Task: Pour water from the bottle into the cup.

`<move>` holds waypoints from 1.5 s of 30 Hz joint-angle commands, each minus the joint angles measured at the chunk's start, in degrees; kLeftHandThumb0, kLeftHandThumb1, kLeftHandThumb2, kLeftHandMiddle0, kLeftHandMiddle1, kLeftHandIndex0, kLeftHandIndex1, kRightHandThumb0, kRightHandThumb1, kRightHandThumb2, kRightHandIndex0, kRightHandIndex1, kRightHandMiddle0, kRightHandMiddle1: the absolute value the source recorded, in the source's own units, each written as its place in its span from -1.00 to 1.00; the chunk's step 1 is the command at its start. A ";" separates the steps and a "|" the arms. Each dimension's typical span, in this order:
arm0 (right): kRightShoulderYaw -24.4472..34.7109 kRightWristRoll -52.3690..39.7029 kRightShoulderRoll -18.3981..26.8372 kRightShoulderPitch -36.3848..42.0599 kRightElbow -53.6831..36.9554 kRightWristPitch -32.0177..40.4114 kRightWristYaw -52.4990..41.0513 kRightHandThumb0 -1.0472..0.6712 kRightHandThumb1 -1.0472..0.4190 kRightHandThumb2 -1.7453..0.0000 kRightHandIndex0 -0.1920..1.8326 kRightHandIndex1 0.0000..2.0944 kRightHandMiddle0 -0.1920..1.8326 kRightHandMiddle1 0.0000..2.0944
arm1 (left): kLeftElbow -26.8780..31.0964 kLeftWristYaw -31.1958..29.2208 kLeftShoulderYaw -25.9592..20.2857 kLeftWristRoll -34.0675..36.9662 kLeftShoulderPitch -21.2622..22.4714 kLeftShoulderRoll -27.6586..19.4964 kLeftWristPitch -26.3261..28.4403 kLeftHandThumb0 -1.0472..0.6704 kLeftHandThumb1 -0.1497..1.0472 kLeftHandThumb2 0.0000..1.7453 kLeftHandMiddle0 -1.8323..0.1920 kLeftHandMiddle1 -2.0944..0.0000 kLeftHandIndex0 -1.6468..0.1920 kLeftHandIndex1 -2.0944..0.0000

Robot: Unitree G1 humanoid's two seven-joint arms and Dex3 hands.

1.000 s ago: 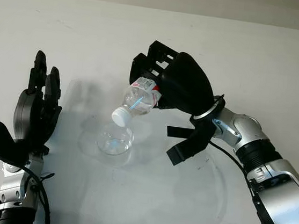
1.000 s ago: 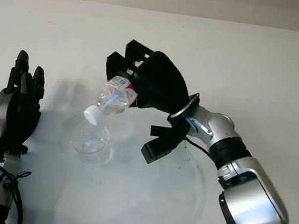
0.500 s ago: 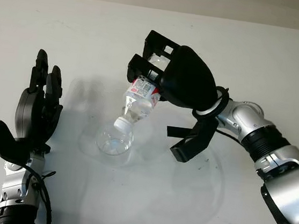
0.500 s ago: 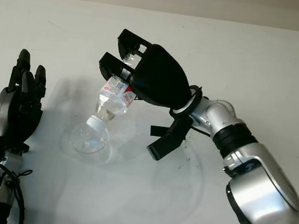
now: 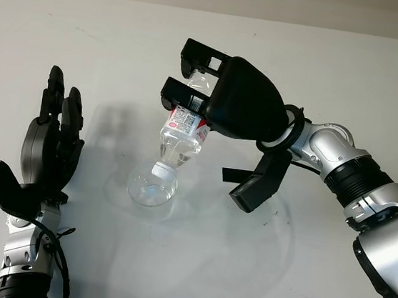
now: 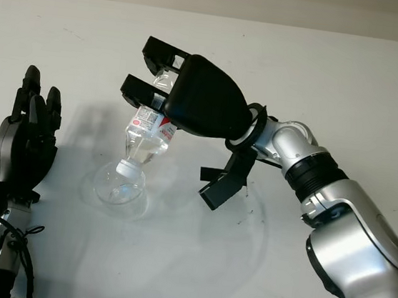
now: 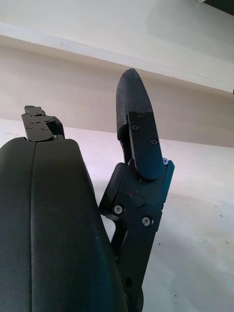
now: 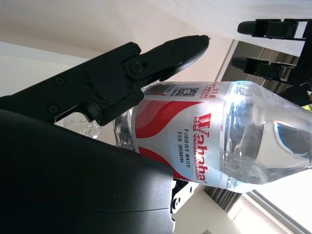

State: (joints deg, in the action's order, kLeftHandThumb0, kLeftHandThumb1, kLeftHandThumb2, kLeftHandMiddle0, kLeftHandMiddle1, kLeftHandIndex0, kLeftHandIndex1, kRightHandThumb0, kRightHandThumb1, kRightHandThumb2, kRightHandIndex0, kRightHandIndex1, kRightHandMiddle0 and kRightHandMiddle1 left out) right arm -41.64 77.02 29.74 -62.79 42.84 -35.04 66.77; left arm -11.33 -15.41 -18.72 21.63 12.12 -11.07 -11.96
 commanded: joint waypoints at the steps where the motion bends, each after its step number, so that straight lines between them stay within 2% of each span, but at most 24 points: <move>1: -0.08 -0.65 0.15 -1.14 -1.16 0.72 0.86 -0.40 -1.00 0.80 0.35 1.00 -0.20 0.98 | -0.21 0.10 0.14 -0.26 -0.03 0.43 -0.53 -0.68 1.00 -0.39 0.99 0.95 0.99 0.96; 7: 0.16 -0.71 0.27 -0.69 -1.33 2.50 1.07 -0.40 -1.00 0.76 0.35 1.00 -0.14 1.00 | -0.29 0.27 0.13 -0.32 0.08 0.44 -0.48 -0.68 1.00 -0.38 0.99 0.95 0.99 0.96; 11: 2.66 -5.69 -0.24 0.55 0.16 1.85 -0.12 -0.38 -1.00 0.75 0.37 1.00 -0.02 1.00 | -0.33 0.12 0.11 -0.17 0.06 0.48 -0.51 -0.68 1.00 -0.39 0.99 0.95 0.99 0.96; 14: 8.05 -19.58 -2.62 3.07 3.48 -4.96 -7.05 -0.33 -1.00 0.71 0.42 1.00 0.14 1.00 | -0.36 0.02 0.14 -0.17 -0.01 0.54 -0.60 -0.68 1.00 -0.38 0.99 0.95 0.99 0.96; 17: 15.61 -44.33 -5.98 8.07 4.46 -11.41 -28.36 -0.25 -1.00 0.62 0.42 1.00 0.18 1.00 | -0.33 -0.05 0.15 -0.25 -0.19 0.51 -0.70 -0.68 1.00 -0.37 1.00 0.95 1.00 0.96; 19: 19.56 -57.52 -7.92 11.76 2.23 -8.79 -40.49 -0.23 -1.00 0.56 0.45 1.00 0.19 1.00 | -0.06 -0.24 0.14 -0.03 -0.46 0.53 -0.56 -0.68 1.00 -0.37 1.00 0.95 1.00 0.96; 23: 24.71 -73.57 -9.89 17.24 -3.43 0.02 -57.45 -0.20 -1.00 0.54 0.47 1.00 0.21 1.00 | -0.10 -0.72 0.10 0.29 -0.74 0.55 -0.60 -0.67 1.00 -0.36 1.00 0.97 1.00 0.99; 28: 31.84 -89.50 -11.22 24.87 -14.47 18.67 -74.69 -0.22 -1.00 0.50 0.41 1.00 0.20 1.00 | 0.10 -0.13 0.22 -0.30 -0.92 0.68 -0.50 -0.68 1.00 -0.36 0.98 0.95 0.99 0.98; 34: 36.66 -94.16 -10.36 33.06 -29.33 38.04 -81.43 -0.23 -1.00 0.44 0.42 1.00 0.17 1.00 | -0.38 -0.19 0.23 -0.29 -0.77 0.80 -0.74 -0.68 1.00 -0.35 0.98 0.95 0.99 0.98; 37: 39.11 -95.48 -10.66 36.47 -35.33 45.86 -81.81 -0.25 -1.00 0.52 0.38 1.00 0.15 1.00 | -0.46 -0.22 0.28 -0.16 -0.77 0.96 -0.63 -0.67 1.00 -0.34 0.99 0.96 1.00 0.98; 40: 41.20 -96.98 -11.10 39.59 -40.15 50.96 -82.38 -0.28 -1.00 0.60 0.32 1.00 0.07 1.00 | -0.15 0.23 0.36 -0.36 -0.94 1.07 -0.17 -0.68 1.00 -0.35 0.99 0.95 0.99 0.98; 45: 42.72 -95.93 -11.49 43.69 -46.27 54.69 -81.70 -0.28 -1.00 0.58 0.33 1.00 0.04 1.00 | -0.42 -0.04 0.34 -0.29 -0.90 1.01 -0.49 -0.67 1.00 -0.35 0.99 0.95 1.00 0.97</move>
State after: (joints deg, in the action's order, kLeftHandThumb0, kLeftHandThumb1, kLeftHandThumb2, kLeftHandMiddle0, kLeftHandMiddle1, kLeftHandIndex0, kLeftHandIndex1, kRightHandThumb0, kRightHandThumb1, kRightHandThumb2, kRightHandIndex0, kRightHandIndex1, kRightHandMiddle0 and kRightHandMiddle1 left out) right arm 0.24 -18.99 18.58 -19.84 -0.83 19.33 -14.97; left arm -11.59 -15.31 -18.58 21.60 12.18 -10.30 -12.34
